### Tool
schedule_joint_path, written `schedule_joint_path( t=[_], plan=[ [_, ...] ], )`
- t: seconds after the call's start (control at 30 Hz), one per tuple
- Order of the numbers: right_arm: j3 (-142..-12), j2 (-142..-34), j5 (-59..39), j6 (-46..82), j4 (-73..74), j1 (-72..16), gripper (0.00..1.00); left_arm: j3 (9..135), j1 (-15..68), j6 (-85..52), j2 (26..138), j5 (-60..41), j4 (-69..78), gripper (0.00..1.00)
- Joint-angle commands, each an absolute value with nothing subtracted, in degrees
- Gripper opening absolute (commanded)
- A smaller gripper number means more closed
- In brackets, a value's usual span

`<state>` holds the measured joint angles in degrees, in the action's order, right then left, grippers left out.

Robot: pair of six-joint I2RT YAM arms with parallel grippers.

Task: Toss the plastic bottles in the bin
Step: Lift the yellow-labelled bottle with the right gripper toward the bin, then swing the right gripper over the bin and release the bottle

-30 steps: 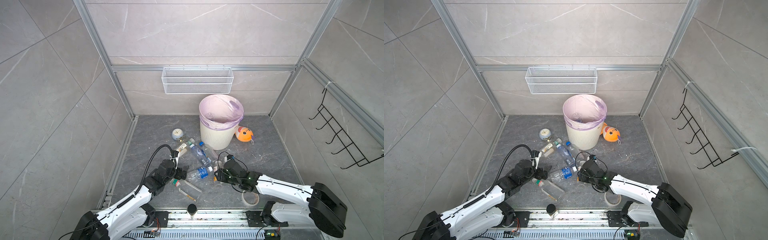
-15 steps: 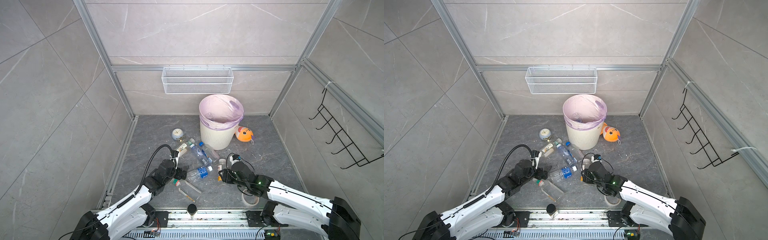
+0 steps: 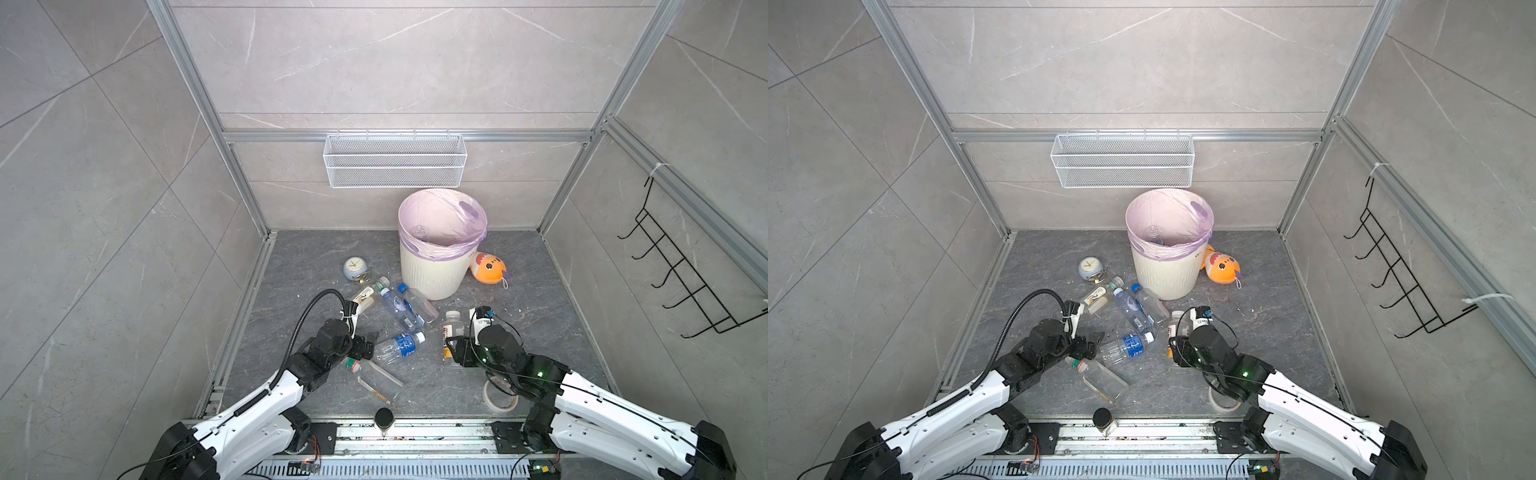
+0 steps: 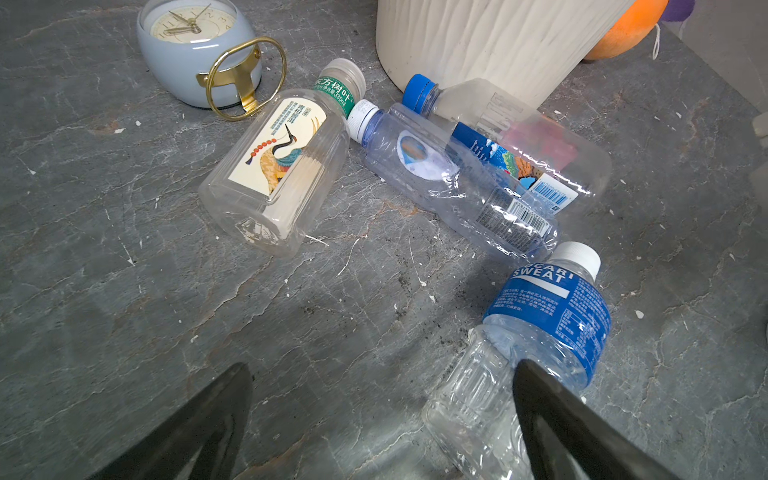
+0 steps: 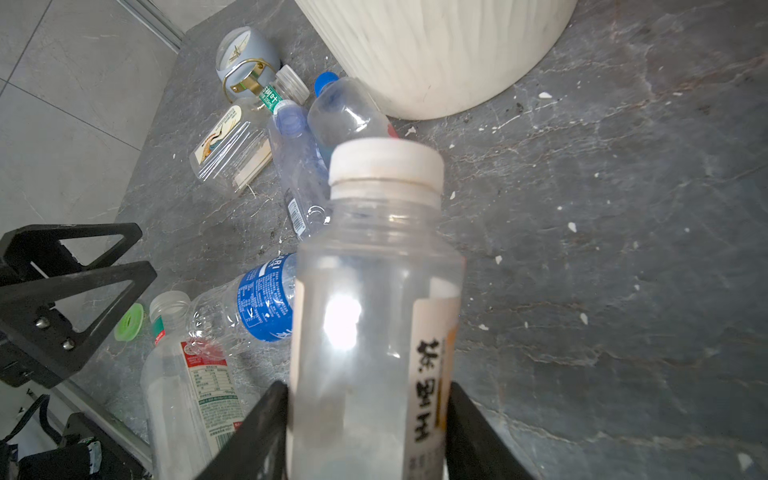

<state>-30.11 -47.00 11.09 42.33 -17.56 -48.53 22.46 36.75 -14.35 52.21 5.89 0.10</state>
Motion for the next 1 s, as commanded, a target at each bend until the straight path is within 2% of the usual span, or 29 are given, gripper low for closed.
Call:
schedule_joint_path(
  t=[0.0, 0.57, 0.83, 0.97],
  plan=[
    [-33.19, -44.98, 13.99, 39.88, -20.27, -48.87, 0.55, 22.59, 36.91, -13.01, 51.87, 5.8, 2.03, 1.0],
    [-44.84, -42.55, 18.75, 31.61, -26.71, -48.87, 0.54, 22.63, 36.9, -12.96, 51.78, 5.8, 2.02, 1.0],
    [-56.43, -47.37, 21.11, 25.95, -28.47, -48.86, 0.52, 22.57, 36.84, -12.98, 51.59, 5.98, 1.93, 1.0],
    [-67.07, -54.71, 23.38, 21.68, -30.36, -47.68, 0.5, 22.59, 36.91, -12.87, 51.55, 5.98, 1.89, 1.0]
  ],
)
